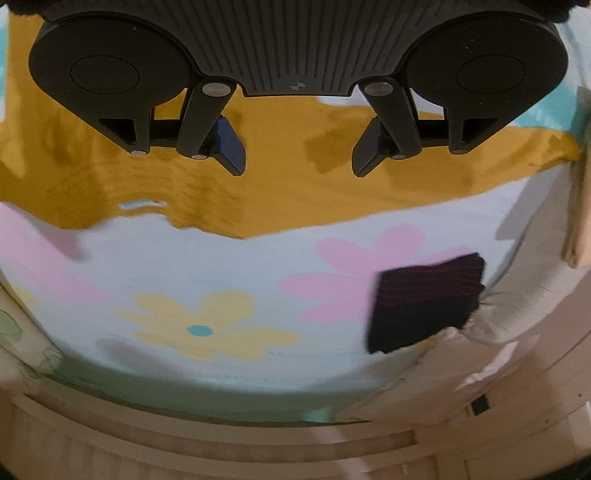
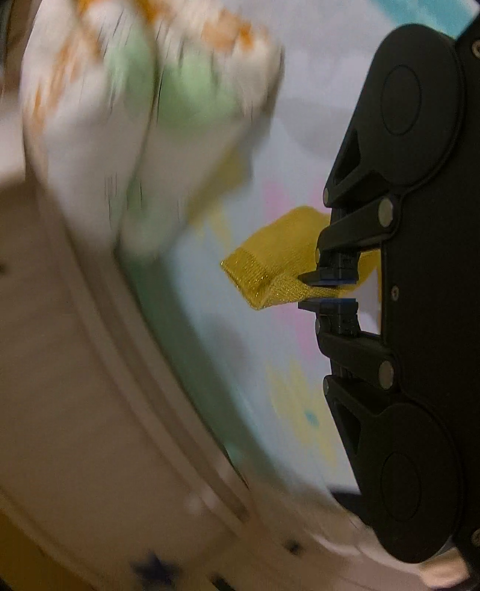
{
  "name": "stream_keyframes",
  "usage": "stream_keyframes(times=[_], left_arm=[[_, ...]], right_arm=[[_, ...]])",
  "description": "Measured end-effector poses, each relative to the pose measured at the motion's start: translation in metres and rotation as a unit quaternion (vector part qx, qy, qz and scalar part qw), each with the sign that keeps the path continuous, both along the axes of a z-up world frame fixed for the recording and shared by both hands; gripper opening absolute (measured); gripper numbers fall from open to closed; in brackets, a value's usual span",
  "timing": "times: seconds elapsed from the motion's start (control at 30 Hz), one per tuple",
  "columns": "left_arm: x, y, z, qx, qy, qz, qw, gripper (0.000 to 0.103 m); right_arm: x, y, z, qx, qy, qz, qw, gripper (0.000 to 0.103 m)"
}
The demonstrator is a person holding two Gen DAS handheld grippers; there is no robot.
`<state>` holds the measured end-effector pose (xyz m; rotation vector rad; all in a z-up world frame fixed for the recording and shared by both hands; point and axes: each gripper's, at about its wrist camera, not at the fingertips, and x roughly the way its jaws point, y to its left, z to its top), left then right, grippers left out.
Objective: Fold small clothes
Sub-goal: 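Carry the held sleeve across the sweater body with the right gripper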
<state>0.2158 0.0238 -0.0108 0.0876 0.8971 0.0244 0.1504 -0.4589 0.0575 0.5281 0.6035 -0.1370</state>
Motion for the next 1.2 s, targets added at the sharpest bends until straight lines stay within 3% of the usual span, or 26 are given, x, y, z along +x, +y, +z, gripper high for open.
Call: stream_keyframes(times=[0.13,0.23,0.47,0.6,0.63,0.7,0.83,0.87,1.0,1.2], left_arm=[[0.005,0.025,0.002,0.03,-0.015,0.035,0.9988,0.063],[0.011,0.045,0.001,0.027,-0.008,0.056,0.998,0.063],[0.014,0.076,0.001,0.01,0.002,0.089,0.996,0.063],[0.015,0.084,-0.002,-0.001,0.009,0.094,0.9956,0.063],[0.015,0.084,-0.003,-0.002,0.009,0.093,0.9956,0.063],[0.015,0.085,-0.005,-0.005,0.01,0.091,0.9957,0.063],[0.019,0.083,-0.01,-0.023,0.013,0.086,0.9959,0.063],[0.02,0.08,-0.012,-0.029,0.015,0.084,0.996,0.063],[0.025,0.066,-0.022,-0.055,0.032,0.071,0.9954,0.063],[0.027,0.034,-0.045,-0.066,0.061,0.019,0.9958,0.063]], right_arm=[[0.038,0.096,0.011,0.01,-0.008,0.093,0.996,0.013],[0.069,0.16,0.001,0.023,-0.003,0.149,0.989,0.013],[0.128,0.296,-0.075,0.037,0.058,0.248,0.966,0.013],[0.131,0.339,-0.124,0.04,0.101,0.268,0.957,0.014],[0.131,0.348,-0.135,0.035,0.11,0.274,0.955,0.018],[0.131,0.355,-0.152,0.036,0.125,0.284,0.95,0.023],[0.11,0.35,-0.147,0.052,0.115,0.288,0.949,0.033],[0.106,0.338,-0.142,0.051,0.106,0.283,0.952,0.035],[0.098,0.289,-0.123,0.045,0.079,0.238,0.967,0.056],[0.09,0.205,-0.119,0.028,0.087,0.125,0.988,0.057]])
